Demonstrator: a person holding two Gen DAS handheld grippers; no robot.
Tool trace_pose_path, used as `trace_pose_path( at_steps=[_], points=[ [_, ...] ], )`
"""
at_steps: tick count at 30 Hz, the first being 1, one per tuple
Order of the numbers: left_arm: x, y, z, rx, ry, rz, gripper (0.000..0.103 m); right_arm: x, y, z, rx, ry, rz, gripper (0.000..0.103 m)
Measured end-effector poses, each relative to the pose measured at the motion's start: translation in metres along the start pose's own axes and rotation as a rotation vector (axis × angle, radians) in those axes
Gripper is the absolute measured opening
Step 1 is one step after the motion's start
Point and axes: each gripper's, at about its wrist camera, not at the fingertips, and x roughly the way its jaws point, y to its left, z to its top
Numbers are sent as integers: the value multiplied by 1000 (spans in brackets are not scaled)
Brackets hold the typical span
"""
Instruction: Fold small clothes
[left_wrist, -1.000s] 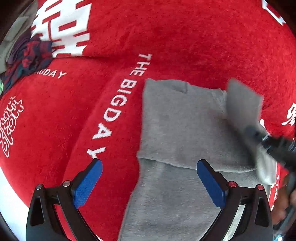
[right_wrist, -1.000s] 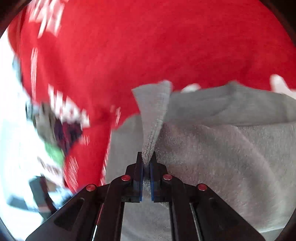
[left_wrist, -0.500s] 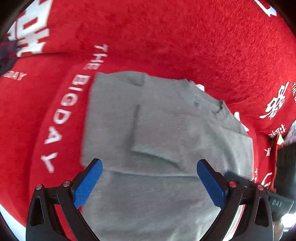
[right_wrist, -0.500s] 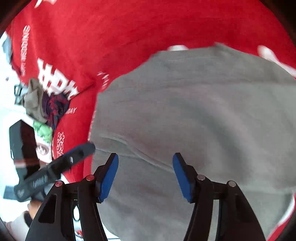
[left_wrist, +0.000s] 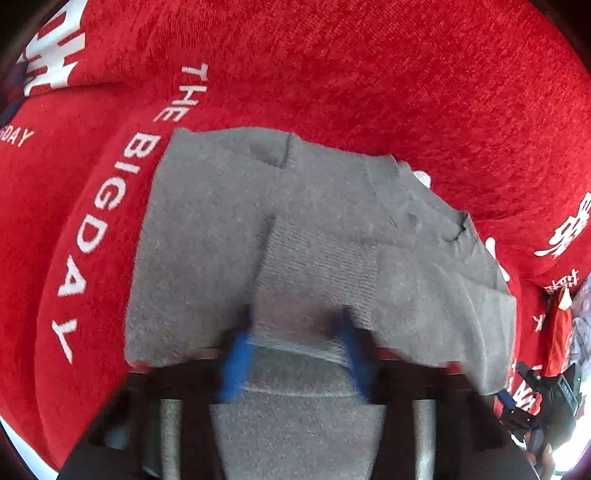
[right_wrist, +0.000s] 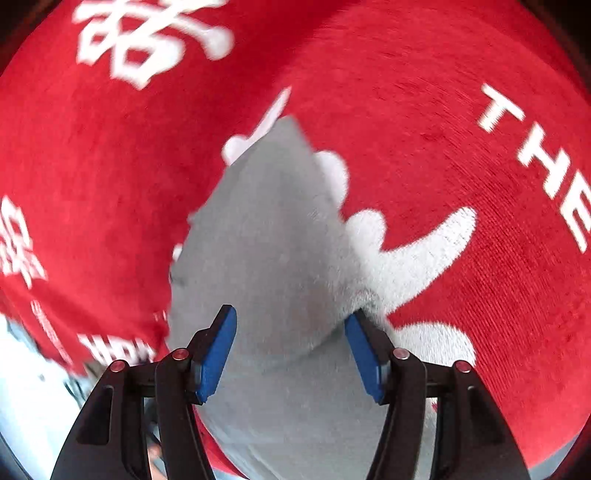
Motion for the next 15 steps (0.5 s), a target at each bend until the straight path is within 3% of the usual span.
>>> trace_pose_path(
  at_steps=[1,2,7,11,15],
  points=[
    [-1,1,1,-1,3,-15,8,2,0,1,-5,9,-16,15],
    [-3,1,1,-5,-5,-23,8,3,1,2,-29,15,-46,6],
    [-17,-10,-9,94,-50,-30,8,-12,14,16,-193,-27,-118,6],
    [-7,-8,-23,112,-9,-4,8,-10,-10,29,-161,0,-120,6],
    [-18,-7,-27,147,-31,44,8,-13,-2,22,-221,23,-153,6]
  ],
)
